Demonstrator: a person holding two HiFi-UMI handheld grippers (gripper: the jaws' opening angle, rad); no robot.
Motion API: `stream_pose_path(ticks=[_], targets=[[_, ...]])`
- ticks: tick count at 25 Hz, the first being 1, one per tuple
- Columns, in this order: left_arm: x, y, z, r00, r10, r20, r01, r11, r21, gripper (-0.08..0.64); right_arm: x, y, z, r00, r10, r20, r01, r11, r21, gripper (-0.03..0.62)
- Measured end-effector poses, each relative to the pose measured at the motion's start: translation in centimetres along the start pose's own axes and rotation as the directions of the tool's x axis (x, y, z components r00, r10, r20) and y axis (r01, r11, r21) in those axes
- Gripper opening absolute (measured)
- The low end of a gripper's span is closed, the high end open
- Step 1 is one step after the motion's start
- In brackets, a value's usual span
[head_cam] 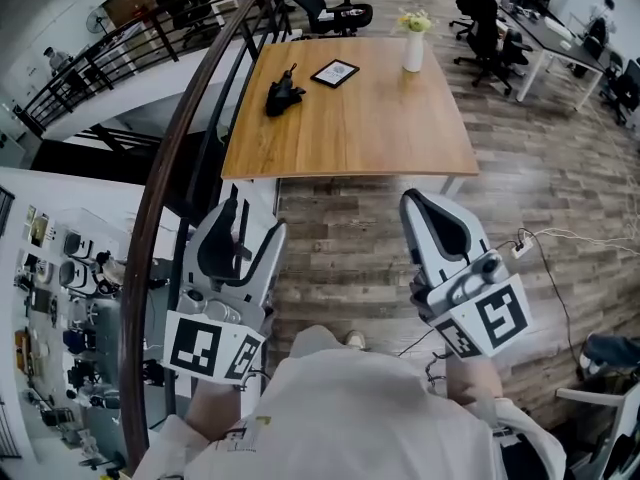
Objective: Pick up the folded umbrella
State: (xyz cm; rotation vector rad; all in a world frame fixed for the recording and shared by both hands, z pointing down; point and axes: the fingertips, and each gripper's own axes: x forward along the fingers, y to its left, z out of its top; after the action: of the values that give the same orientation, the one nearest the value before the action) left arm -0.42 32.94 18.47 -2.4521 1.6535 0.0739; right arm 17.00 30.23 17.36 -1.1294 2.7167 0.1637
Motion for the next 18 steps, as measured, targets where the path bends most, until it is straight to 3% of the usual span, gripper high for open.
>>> stream_pose_path(ticks=[6,12,18], targets=[[0.9,0.5,-0.8,1.000,0.001,0.010,-0.001,0.999,-0.033,0.275,0.4,-0.4,-0.4,1.000,0.018,-0.002,-0.018,1.000,0.004,0.028],[1.8,2.1,-2.1,1.000,0.007,0.023,-0.007,1.000,0.006,0.275,2.1,-1.0,-2.5,1.000,0.024,-0.019,-0.024,1.000,-0.002,0.028],[5.0,5.2,-4.7,1.000,0.009,0.012,-0.009,1.000,-0.014,0.275,5.4,-2.5,-5.3,0.998,0.024,-0.065,-0.025,0.999,-0.024,0.028]])
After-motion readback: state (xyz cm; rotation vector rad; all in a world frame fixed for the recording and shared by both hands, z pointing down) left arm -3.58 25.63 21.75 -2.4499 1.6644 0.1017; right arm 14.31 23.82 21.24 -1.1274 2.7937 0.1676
